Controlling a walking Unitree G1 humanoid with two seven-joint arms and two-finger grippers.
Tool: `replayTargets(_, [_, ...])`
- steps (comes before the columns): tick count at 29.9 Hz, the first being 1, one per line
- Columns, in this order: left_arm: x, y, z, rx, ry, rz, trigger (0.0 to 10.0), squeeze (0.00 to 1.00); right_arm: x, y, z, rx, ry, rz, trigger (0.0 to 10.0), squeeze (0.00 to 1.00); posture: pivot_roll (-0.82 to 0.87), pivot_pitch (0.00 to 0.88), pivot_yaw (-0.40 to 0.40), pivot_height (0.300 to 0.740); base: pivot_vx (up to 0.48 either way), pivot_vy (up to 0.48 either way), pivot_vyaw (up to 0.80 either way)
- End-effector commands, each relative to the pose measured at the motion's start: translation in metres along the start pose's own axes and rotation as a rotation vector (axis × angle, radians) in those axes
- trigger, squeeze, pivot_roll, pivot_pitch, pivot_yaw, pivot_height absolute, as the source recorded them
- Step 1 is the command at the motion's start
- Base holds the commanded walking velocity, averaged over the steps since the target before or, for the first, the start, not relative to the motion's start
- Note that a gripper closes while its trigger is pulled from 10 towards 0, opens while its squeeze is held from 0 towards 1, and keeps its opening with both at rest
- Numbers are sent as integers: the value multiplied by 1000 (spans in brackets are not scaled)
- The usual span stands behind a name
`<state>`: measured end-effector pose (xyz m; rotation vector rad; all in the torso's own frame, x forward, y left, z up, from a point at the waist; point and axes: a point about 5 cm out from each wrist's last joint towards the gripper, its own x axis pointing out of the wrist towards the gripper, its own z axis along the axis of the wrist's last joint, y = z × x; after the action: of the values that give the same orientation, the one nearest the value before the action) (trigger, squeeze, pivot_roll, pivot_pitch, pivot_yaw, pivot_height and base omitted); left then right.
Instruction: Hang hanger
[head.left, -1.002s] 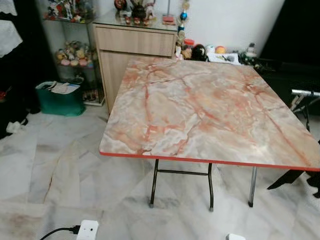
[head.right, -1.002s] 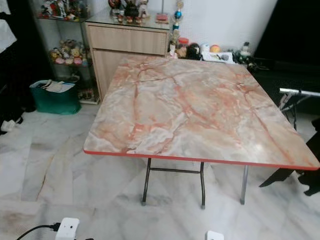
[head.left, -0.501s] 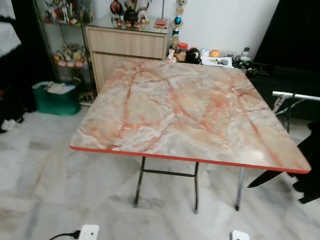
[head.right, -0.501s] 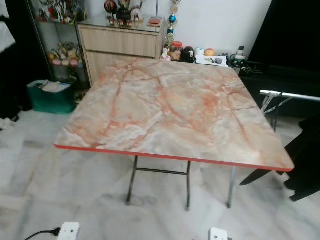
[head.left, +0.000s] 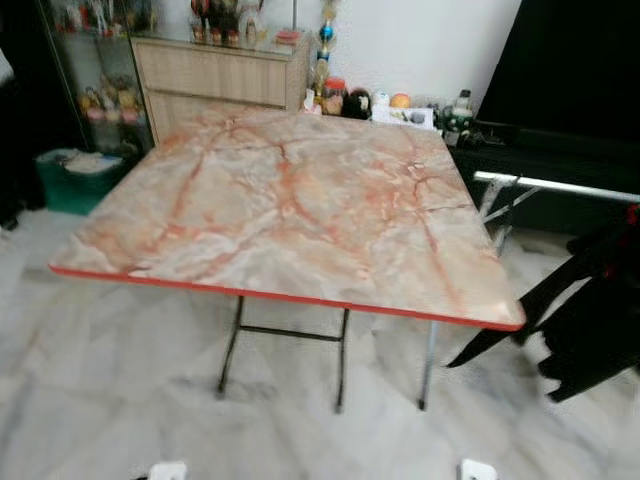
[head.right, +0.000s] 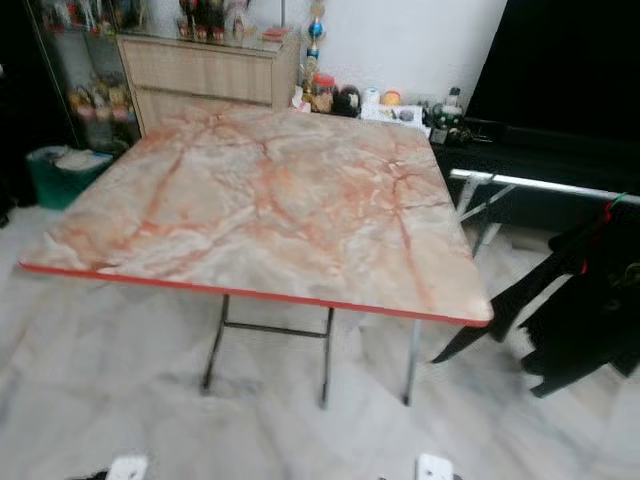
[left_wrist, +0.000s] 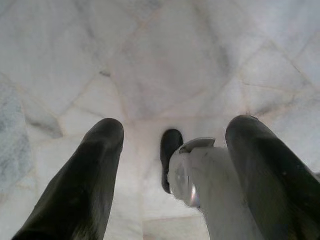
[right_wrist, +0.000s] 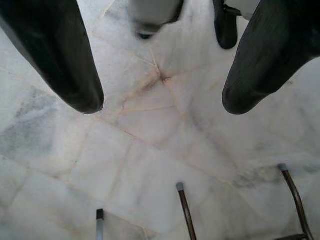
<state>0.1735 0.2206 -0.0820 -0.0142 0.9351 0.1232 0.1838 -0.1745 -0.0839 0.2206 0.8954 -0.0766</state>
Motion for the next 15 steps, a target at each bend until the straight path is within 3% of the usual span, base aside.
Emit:
replayTargets(1, [1,-7,0,-3,1,-19,10000,0,-2,-11,-1,-2,3,-30,10000,0,135,0,-47,740,0,-480,0])
replayTargets(15, [2,-13,2,-11,-4,-28,10000,0,-3,-13,-2,-18,8,-33,10000,0,133,0,-59,740,0,-480,0])
